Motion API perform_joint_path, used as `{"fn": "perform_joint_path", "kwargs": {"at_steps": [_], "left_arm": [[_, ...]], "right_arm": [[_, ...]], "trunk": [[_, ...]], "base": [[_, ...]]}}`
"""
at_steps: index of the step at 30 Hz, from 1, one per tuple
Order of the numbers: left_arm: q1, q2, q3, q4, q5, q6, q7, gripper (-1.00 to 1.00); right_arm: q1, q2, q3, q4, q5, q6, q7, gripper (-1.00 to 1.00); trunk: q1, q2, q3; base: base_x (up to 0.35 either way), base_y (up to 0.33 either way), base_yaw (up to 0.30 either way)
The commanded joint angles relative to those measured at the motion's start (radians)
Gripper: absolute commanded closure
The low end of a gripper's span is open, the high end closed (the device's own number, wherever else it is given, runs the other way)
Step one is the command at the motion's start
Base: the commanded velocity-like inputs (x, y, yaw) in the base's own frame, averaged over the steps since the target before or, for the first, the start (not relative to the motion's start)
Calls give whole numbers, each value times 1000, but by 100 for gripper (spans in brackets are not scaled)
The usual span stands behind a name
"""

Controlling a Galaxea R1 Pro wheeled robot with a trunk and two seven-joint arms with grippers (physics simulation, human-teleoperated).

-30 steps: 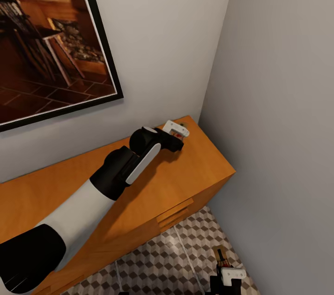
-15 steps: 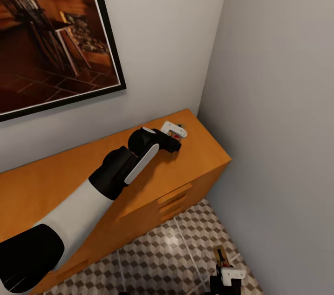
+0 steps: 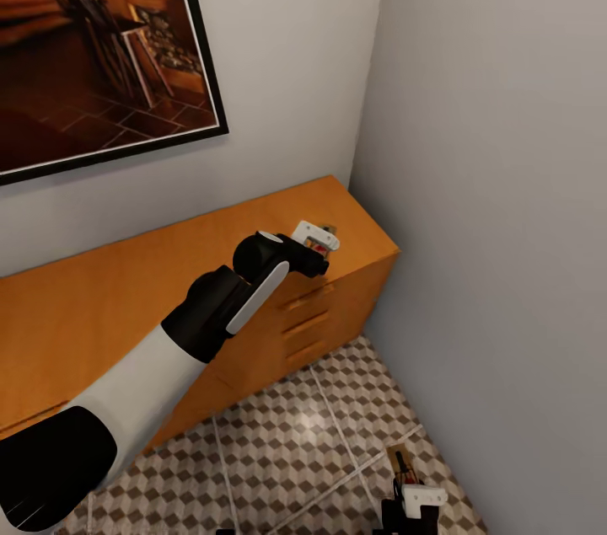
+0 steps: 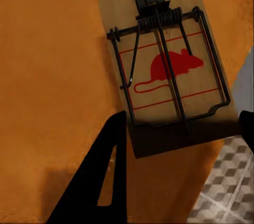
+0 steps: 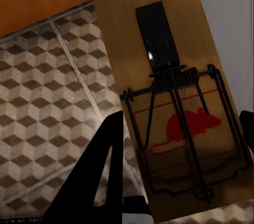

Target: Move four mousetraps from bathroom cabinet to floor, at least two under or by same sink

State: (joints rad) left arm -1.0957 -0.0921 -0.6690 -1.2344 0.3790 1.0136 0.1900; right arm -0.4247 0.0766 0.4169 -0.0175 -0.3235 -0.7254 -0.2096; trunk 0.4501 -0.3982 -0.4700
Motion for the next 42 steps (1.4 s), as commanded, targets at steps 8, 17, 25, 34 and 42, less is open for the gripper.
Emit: {"fn": "perform_joint_path", "kwargs": {"at_steps": [8, 17, 25, 34, 42], "left_arm": [[-1, 0, -1, 4, 9, 3, 9, 100], [-1, -1, -2, 13, 9, 3, 9, 100], [0, -1, -3, 37, 9, 1, 9, 100], [34, -4, -6, 149, 9, -4, 8, 100], [127, -4, -7, 246, 8, -53, 5, 100]], "right_arm": [[-1, 0, 8, 1, -5, -4, -7, 100], [-1, 0, 9, 1, -5, -1, -7, 100], [0, 0, 9, 1, -5, 0, -7, 100], [-1, 0, 9, 1, -5, 0, -7, 100], [-1, 0, 8, 1, -5, 0, -7, 100]], "trunk": [[0, -2, -2], [0, -2, -2], [0, -2, -2], [0, -2, -2], [0, -2, -2]], "base": [[-331, -121, 0], [-331, -122, 0], [-331, -116, 0], [-121, -43, 0], [-5, -2, 0]]}}
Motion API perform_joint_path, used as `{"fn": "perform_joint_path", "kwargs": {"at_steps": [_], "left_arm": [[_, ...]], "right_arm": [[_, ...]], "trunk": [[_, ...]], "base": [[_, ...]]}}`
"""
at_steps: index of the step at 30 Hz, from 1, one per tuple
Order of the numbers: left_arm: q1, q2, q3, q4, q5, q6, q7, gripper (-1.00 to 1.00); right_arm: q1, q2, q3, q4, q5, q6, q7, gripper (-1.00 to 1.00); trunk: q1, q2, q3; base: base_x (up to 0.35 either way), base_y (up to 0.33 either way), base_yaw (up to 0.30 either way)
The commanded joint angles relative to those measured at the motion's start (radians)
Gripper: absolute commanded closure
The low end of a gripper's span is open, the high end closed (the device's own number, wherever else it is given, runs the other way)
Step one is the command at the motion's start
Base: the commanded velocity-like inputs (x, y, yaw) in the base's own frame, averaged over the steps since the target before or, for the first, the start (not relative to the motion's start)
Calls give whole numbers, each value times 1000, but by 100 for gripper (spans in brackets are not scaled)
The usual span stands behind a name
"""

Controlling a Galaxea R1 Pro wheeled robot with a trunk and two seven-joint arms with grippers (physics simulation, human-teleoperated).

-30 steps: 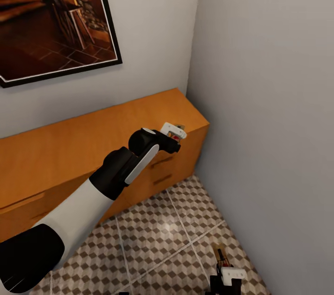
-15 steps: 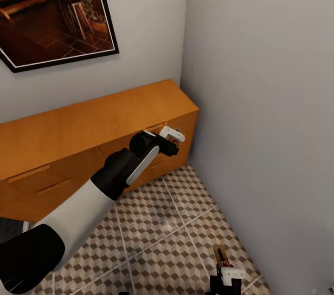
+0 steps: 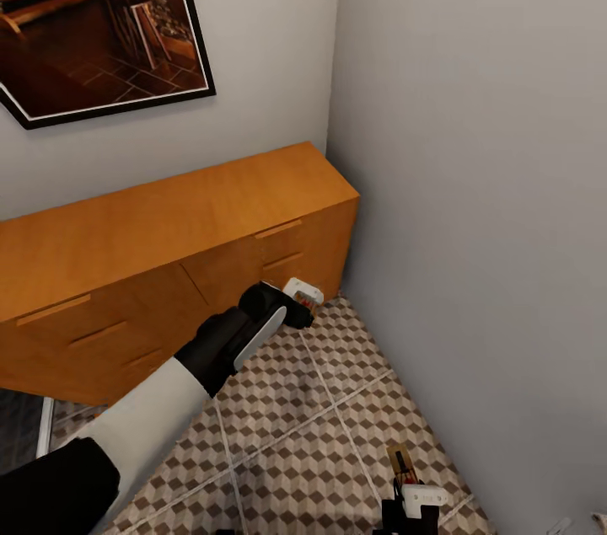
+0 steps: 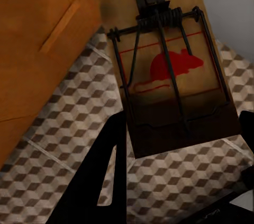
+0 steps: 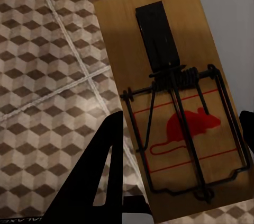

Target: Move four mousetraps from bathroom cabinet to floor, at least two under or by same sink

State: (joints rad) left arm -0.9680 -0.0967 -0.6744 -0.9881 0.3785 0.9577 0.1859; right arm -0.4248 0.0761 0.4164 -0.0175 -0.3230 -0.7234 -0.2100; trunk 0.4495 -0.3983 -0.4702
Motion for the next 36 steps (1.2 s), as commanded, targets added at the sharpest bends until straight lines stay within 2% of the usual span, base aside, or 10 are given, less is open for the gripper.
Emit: {"fn": "perform_joint_path", "kwargs": {"at_steps": [1, 6, 14, 16, 17, 20, 24, 28, 33, 36], "left_arm": [[20, 1, -2, 26, 8, -31, 9, 100], [111, 12, -2, 160, 8, -212, 8, 100], [251, 52, -2, 429, 8, -617, 1, 100], [282, 56, -2, 538, 8, -747, -28, 100], [287, 57, -2, 568, 8, -780, -38, 100], [307, 60, -2, 757, 8, -961, -107, 100], [316, 61, 0, 972, 9, -1135, -158, 100], [359, 69, 2, 1040, 10, -1245, -170, 100], [431, 93, 2, 1060, 12, -1381, -172, 100], [489, 115, 3, 1064, 13, -1550, -167, 100]], "right_arm": [[0, 0, 9, 1, -5, -2, -6, 100], [0, -1, 9, 1, -5, -1, -6, 100], [-1, -2, 9, 1, -5, -1, -7, 100], [-1, -2, 9, 1, -5, -1, -6, 100], [-1, -2, 9, 1, -5, -1, -6, 100], [-1, -1, 9, 1, -5, -1, -6, 100], [-1, -1, 9, 1, -5, -1, -7, 100], [0, -1, 9, 1, -5, -1, -8, 100], [-1, -1, 9, 1, -5, -1, -9, 100], [-1, -3, 9, 1, -4, -2, -9, 100]], "trunk": [[0, -2, -1], [0, -2, -1], [0, -2, -1], [0, -2, -1], [0, -2, -1], [0, -2, -1], [0, -2, -1], [0, -2, -1], [0, -2, -1], [0, -2, -1]], "base": [[0, 0, 0], [0, 0, 0], [0, 0, 0], [0, 0, 0], [0, 0, 0], [0, 0, 0], [0, 0, 0], [0, 0, 0], [0, 0, 0], [0, 0, 0]]}}
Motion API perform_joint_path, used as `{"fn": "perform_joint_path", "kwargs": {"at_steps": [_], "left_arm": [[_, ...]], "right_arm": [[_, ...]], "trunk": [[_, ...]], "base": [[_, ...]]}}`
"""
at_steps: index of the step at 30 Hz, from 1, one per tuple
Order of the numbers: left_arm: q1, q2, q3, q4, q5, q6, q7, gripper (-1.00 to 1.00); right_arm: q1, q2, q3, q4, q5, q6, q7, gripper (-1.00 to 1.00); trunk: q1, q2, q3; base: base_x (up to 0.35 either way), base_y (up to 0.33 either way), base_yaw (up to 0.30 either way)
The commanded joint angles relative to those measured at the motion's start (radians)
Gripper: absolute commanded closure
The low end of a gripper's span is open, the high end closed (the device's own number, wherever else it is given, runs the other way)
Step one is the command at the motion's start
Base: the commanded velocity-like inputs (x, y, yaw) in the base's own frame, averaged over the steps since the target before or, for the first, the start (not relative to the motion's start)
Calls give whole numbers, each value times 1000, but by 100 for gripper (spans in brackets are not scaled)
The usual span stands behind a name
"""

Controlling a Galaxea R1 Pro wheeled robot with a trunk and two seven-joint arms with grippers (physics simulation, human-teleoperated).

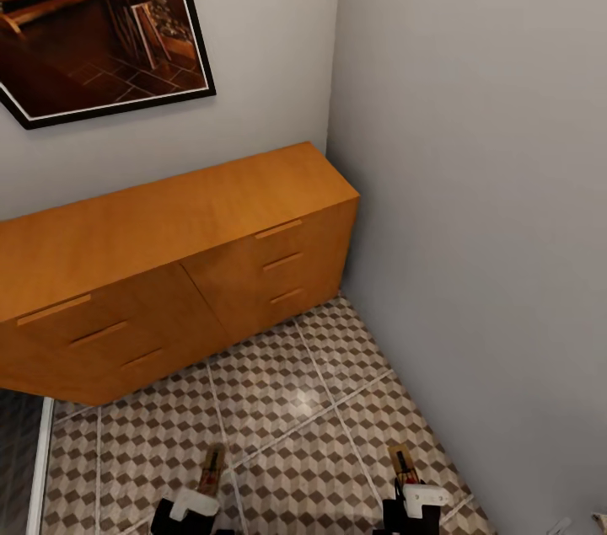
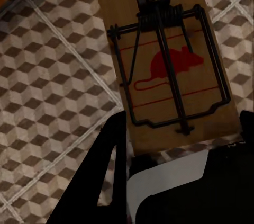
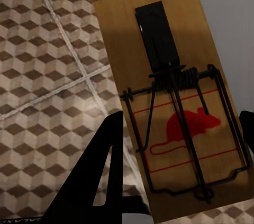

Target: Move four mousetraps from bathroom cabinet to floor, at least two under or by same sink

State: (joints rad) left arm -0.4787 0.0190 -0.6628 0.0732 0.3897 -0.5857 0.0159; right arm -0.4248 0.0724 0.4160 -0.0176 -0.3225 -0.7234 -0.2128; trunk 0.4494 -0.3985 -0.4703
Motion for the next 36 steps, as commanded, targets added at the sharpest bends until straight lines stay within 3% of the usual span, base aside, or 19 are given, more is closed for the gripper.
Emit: {"fn": "perform_joint_path", "kwargs": {"at_steps": [1, 4, 8, 23, 36], "left_arm": [[9, 1, -8, 3, 3, -29, 4, 100], [52, 11, -8, 5, 6, -99, 9, 100], [76, 21, -7, 4, 8, -118, 10, 100], [89, 32, -4, 4, 11, -121, 12, 100], [89, 27, -4, 4, 11, -120, 12, 100]], "right_arm": [[0, 0, 9, 1, -5, -2, -6, 100], [0, -3, 9, 1, -4, -3, -7, 100], [0, -2, 9, 1, -4, -2, -8, 100], [0, -1, 9, 1, -4, 0, -8, 100], [-1, -2, 9, 2, -4, 1, -8, 100]], "trunk": [[1, -2, -1], [1, -2, -1], [1, -2, -1], [1, -2, -1], [1, -2, 19]], "base": [[0, 0, 0], [0, 0, 0], [0, 0, 0], [0, 0, 0], [0, 0, 0]]}}
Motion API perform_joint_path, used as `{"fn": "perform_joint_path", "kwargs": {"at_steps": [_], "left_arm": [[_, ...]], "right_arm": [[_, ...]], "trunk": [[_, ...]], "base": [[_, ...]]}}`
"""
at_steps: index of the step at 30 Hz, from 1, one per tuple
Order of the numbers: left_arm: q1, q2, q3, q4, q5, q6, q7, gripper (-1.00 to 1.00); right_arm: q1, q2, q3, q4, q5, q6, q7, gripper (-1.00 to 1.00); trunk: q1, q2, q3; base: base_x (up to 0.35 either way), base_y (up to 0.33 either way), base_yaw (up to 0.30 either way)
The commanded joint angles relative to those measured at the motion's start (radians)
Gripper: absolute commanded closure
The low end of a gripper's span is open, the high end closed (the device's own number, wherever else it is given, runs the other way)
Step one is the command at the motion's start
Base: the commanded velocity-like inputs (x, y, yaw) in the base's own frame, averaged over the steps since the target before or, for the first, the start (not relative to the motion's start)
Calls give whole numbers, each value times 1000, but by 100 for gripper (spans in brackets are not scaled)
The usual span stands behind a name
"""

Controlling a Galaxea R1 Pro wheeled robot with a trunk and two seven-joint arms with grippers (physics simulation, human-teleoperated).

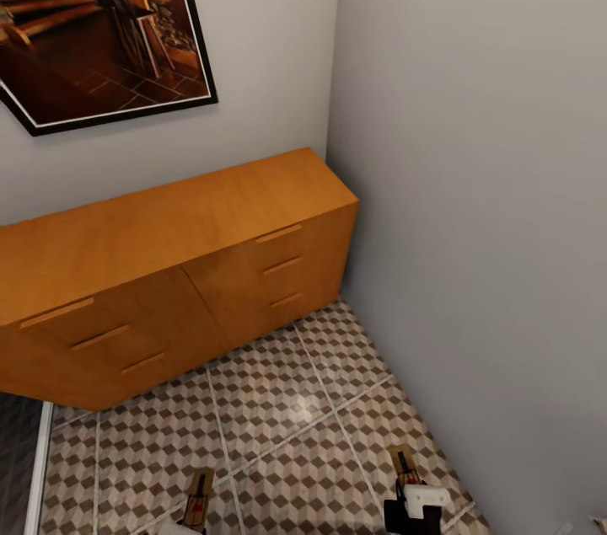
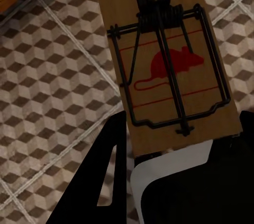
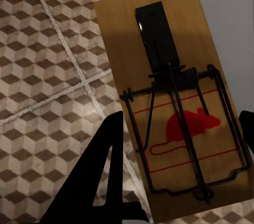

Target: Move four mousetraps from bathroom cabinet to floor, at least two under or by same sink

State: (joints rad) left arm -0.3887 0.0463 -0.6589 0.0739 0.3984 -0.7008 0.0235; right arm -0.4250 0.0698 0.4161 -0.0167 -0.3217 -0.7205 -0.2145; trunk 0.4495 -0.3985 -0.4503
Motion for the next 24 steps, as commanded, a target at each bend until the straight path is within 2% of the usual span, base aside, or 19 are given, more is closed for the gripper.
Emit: {"fn": "perform_joint_path", "kwargs": {"at_steps": [1, 5, 7, 9, 10, 12, 13, 14, 15, 19, 24], "left_arm": [[-1, -1, -8, 3, 2, -5, 4, 100], [-1, -2, -6, 2, 7, -5, 5, 100], [-1, -2, 18, 2, 38, -5, 7, 100], [-1, -2, 68, 2, 88, -5, 17, 100], [-1, -2, 79, 2, 99, -5, 19, 100], [-1, -2, 105, 2, 124, -5, 24, 100], [-1, -1, 112, 3, 130, -5, 25, 100], [-1, -2, 119, 3, 137, -4, 26, 100], [-1, -2, 121, 3, 139, -4, 27, 100], [-1, -2, 123, 3, 142, -2, 27, 100], [-1, -2, 123, 3, 143, -2, 27, 100]], "right_arm": [[-1, 0, 9, 1, -5, -2, -6, 100], [0, -2, 9, 1, -5, -2, -5, 100], [0, -7, 9, 2, -5, -3, -5, 100], [6, -31, 10, 2, -4, -6, -3, 100], [11, -39, 10, 3, -3, -7, -2, 100], [27, -71, 10, 3, 3, -10, 19, 100], [34, -85, 10, 3, 7, -11, 44, 100], [54, -106, 10, 3, 12, -13, 116, 100], [63, -111, 10, 2, 14, -16, 148, 100], [75, -115, 10, 3, 16, -51, 189, 100], [81, -114, 10, 3, 15, -77, 158, 100]], "trunk": [[1, -2, 0], [1, -2, 7], [1, -2, 10], [1, -2, 13], [1, -2, 15], [1, -2, 18], [1, -2, 19], [1, -2, 21], [1, -2, 22], [1, -2, 29], [1, -2, 36]], "base": [[0, 0, 0], [0, 0, 0], [0, 0, 0], [0, 0, 0], [0, 0, 0], [0, 0, 0], [0, 0, 0], [0, 0, 0], [0, 0, 0], [0, 0, 0], [0, 0, 0]]}}
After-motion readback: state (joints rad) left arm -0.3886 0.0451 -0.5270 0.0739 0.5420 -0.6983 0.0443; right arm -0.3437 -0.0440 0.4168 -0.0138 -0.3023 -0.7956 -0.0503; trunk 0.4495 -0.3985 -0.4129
